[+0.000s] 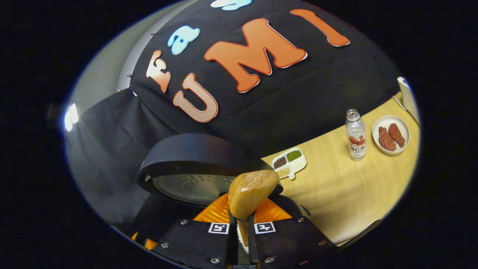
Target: Close the left gripper, press the button to open the rice cooker; take a wooden spoon from the chopstick holder with the right hand, scoop a spoonful of rice and pour it into the rice cooker, then put the wooden spoon back into the chopstick holder.
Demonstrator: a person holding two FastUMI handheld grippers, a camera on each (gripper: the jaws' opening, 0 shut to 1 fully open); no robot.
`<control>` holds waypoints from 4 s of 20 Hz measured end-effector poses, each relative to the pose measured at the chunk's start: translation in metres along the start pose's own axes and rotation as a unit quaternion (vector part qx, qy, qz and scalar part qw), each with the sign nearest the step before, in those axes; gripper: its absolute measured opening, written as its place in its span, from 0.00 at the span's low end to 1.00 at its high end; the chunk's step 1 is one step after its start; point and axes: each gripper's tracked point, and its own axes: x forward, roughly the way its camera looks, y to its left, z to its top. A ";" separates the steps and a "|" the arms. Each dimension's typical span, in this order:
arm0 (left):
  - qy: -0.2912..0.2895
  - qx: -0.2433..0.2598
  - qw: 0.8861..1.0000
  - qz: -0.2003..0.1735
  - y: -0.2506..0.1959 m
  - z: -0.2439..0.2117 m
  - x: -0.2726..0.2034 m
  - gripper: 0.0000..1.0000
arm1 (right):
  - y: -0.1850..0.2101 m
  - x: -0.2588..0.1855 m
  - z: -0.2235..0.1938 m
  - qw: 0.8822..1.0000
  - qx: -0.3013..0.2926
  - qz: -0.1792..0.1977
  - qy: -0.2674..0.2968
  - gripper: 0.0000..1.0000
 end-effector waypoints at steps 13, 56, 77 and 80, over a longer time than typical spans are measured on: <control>-0.003 0.003 1.000 -0.006 -0.001 0.000 -0.012 0.94 | 0.063 -0.019 -0.008 0.940 -0.335 0.038 -0.043 0.10; 0.015 0.010 1.000 -0.022 -0.117 0.038 -0.047 0.94 | -0.365 -0.270 0.016 0.955 -0.067 -0.284 -0.045 0.10; 0.024 -0.067 0.996 -0.045 -0.121 0.164 0.115 0.99 | -0.323 -0.338 0.125 0.934 -0.126 -0.323 -0.090 0.80; 0.026 -0.070 0.997 -0.034 -0.132 0.184 0.151 1.00 | -0.300 -0.338 0.140 0.937 -0.133 -0.305 -0.107 0.81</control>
